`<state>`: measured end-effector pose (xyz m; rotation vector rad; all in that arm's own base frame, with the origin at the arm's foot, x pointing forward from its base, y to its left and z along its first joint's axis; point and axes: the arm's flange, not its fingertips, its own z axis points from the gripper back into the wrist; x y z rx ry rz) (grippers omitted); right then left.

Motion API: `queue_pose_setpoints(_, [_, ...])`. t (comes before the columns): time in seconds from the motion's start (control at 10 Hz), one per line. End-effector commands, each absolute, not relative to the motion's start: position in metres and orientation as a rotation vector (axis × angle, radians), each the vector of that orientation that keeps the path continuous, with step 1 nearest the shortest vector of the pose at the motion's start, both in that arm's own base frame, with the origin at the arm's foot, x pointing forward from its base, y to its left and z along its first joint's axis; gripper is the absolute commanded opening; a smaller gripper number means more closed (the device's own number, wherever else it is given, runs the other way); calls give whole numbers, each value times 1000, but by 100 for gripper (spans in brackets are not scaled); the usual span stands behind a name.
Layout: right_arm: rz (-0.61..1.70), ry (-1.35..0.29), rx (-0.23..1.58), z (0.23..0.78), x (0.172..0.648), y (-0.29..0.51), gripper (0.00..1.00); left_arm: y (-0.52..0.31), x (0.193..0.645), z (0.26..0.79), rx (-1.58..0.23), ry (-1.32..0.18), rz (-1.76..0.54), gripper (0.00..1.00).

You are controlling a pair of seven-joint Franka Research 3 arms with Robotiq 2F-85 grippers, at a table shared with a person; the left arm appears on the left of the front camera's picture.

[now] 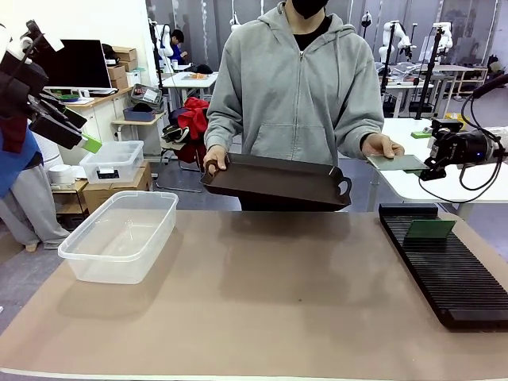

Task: Sort PCBs into racks and boxes based on the side picked up.
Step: Pick up the Blank PCB handed by the Human.

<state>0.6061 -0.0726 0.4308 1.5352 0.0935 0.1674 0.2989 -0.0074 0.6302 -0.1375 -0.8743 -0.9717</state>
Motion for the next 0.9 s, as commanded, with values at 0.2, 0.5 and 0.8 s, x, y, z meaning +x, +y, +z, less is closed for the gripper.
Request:
queue_pose_setpoints(0.2, [181,148,1580,434,611,-75,0,-7,299,629,-140,-864,-975,100])
queue_pose_setpoints(0.5, [171,181,1557,433,608,-77,5,-7,299,629,-140,-864,-975,100])
queue_pose_setpoints(0.8, [149,227,1527,431,607,-78,0,-7,299,629,-140,-864,-975,100])
